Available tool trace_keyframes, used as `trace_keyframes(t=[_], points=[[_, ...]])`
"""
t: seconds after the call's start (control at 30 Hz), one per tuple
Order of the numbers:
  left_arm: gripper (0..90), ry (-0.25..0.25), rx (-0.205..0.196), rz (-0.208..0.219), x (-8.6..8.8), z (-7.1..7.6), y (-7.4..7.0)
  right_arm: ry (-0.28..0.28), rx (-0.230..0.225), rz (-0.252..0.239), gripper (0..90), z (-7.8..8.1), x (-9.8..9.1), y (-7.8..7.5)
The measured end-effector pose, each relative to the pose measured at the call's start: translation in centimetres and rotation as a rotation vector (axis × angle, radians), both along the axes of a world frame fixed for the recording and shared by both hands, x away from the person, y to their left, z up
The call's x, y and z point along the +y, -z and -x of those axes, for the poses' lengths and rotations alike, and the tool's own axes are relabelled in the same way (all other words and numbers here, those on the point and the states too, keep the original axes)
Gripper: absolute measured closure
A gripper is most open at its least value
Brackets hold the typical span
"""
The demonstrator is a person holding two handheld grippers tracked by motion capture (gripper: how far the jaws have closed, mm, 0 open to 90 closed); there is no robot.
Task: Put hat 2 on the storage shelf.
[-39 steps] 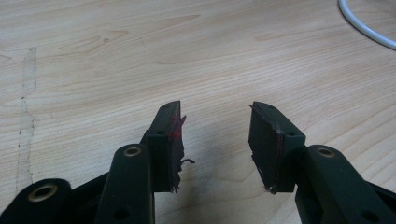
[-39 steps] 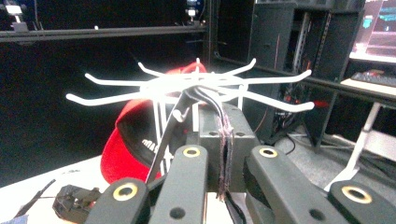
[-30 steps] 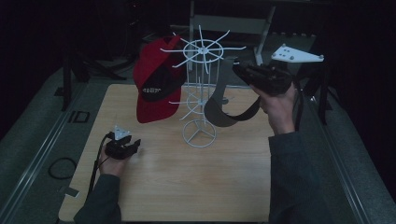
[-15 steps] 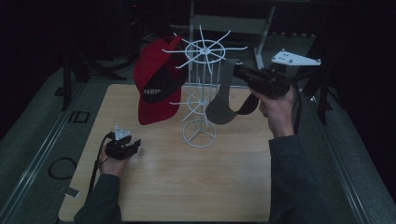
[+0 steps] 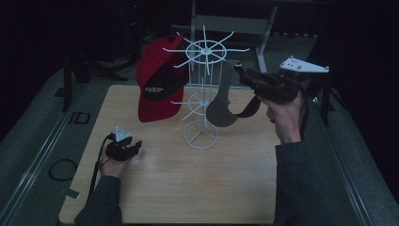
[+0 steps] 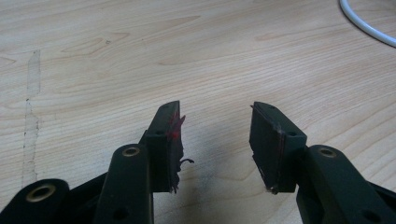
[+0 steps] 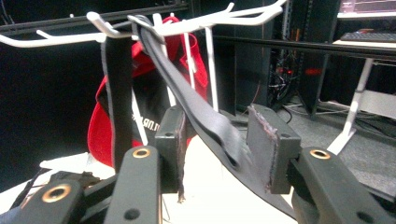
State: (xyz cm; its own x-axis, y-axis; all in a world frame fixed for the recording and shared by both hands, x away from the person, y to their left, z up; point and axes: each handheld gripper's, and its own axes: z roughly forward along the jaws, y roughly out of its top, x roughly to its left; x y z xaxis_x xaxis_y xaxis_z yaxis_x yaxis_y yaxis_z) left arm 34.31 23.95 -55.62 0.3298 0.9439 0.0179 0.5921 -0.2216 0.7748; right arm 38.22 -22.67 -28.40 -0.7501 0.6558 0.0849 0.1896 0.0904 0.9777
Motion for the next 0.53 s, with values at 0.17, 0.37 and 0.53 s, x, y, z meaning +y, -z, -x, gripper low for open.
trace_keyframes(t=[0.17,0.37,0.53], points=[[54.1,0.001,0.005,-0.003,0.0,0.0,0.1,0.019,0.010,-0.010,50.1,0.2,-1.0,0.4],[54.0,0.000,0.006,-0.005,0.0,-0.1,0.1,0.015,0.013,-0.019,43.2,0.9,-1.8,0.6],[53.8,-0.001,0.006,-0.004,-0.1,0.0,0.1,0.008,0.006,-0.017,40.7,1.6,-2.2,0.8]])
